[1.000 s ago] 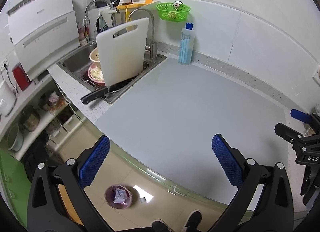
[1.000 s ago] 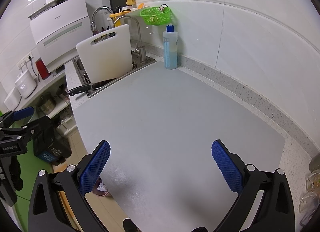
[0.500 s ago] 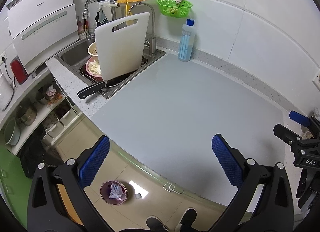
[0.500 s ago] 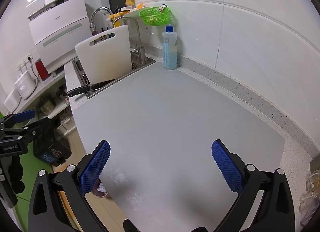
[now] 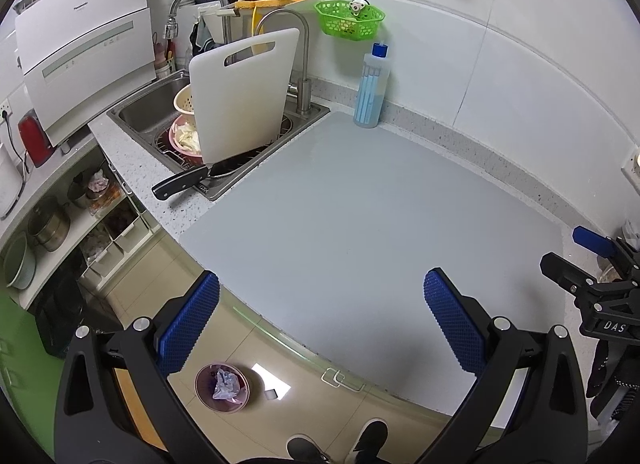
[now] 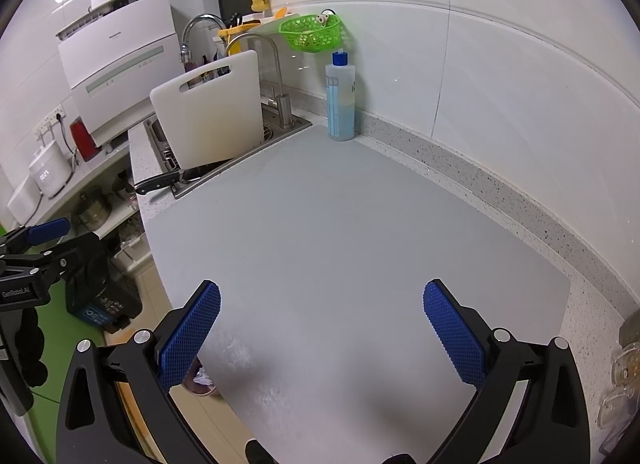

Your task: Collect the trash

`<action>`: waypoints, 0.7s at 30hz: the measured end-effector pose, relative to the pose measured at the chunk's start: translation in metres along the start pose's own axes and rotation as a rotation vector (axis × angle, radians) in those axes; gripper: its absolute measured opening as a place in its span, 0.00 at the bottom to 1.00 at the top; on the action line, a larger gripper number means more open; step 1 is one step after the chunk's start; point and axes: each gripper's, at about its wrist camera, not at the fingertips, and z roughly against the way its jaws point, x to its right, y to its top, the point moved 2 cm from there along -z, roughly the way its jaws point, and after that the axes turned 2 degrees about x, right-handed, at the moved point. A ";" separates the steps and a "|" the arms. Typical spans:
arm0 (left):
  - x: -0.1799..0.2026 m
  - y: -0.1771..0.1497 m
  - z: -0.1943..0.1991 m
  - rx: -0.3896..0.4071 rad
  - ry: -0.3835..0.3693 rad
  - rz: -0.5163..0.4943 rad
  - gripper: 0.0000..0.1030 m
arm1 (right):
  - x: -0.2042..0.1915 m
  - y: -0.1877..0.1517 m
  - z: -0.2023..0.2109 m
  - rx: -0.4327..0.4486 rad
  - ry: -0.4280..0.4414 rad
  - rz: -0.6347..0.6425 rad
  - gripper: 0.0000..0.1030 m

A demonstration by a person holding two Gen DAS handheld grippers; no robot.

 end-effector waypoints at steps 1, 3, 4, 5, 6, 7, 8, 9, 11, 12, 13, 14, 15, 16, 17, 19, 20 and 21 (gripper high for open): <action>0.001 0.001 0.000 0.000 0.001 0.001 0.97 | 0.000 0.000 0.000 0.000 -0.001 0.000 0.95; 0.001 0.001 -0.001 0.002 0.000 0.000 0.97 | 0.000 0.001 0.000 0.000 0.001 0.000 0.95; 0.002 0.002 -0.001 0.002 0.000 0.001 0.97 | -0.001 0.000 0.000 -0.001 0.000 0.000 0.95; 0.001 0.002 -0.001 0.003 -0.003 0.002 0.97 | 0.000 0.000 0.000 0.000 -0.001 0.000 0.95; 0.002 0.002 -0.001 0.004 -0.006 0.002 0.97 | 0.000 0.001 0.000 0.000 -0.001 0.000 0.95; 0.002 0.002 0.000 0.005 -0.006 0.002 0.97 | 0.000 0.001 0.000 0.000 0.000 -0.001 0.95; 0.002 0.003 0.000 0.006 -0.006 0.001 0.97 | 0.000 0.001 -0.001 0.000 0.000 -0.002 0.95; 0.002 0.003 0.000 0.007 -0.006 0.001 0.97 | 0.000 0.002 -0.001 0.000 0.000 0.000 0.95; 0.002 0.003 0.000 0.007 -0.006 0.001 0.97 | 0.000 0.001 -0.001 0.000 0.000 -0.001 0.95; 0.002 0.003 0.000 0.007 -0.006 0.002 0.97 | 0.000 0.001 -0.001 0.000 0.000 -0.001 0.95; 0.002 0.003 0.000 0.007 -0.008 0.003 0.97 | 0.000 0.001 0.000 0.000 0.000 -0.001 0.95; 0.002 0.003 0.000 0.007 -0.007 0.002 0.97 | 0.000 0.001 0.000 0.000 -0.001 0.000 0.95; 0.002 0.003 0.000 0.008 -0.005 0.002 0.97 | 0.000 0.002 -0.001 0.001 0.000 0.001 0.95; 0.002 0.004 0.000 0.007 -0.007 0.003 0.97 | 0.000 0.002 -0.001 0.001 0.001 0.002 0.95; 0.001 0.004 0.000 0.008 -0.009 0.004 0.97 | 0.000 0.003 -0.001 0.002 0.002 0.002 0.95; 0.001 0.005 0.000 0.008 -0.009 0.003 0.97 | 0.001 0.004 -0.001 0.003 0.002 0.002 0.95; 0.001 0.005 0.000 0.009 -0.010 0.003 0.97 | 0.001 0.004 -0.001 0.002 0.003 0.002 0.95; 0.001 0.006 0.000 0.009 -0.010 0.002 0.97 | 0.001 0.004 -0.002 0.002 0.004 0.002 0.95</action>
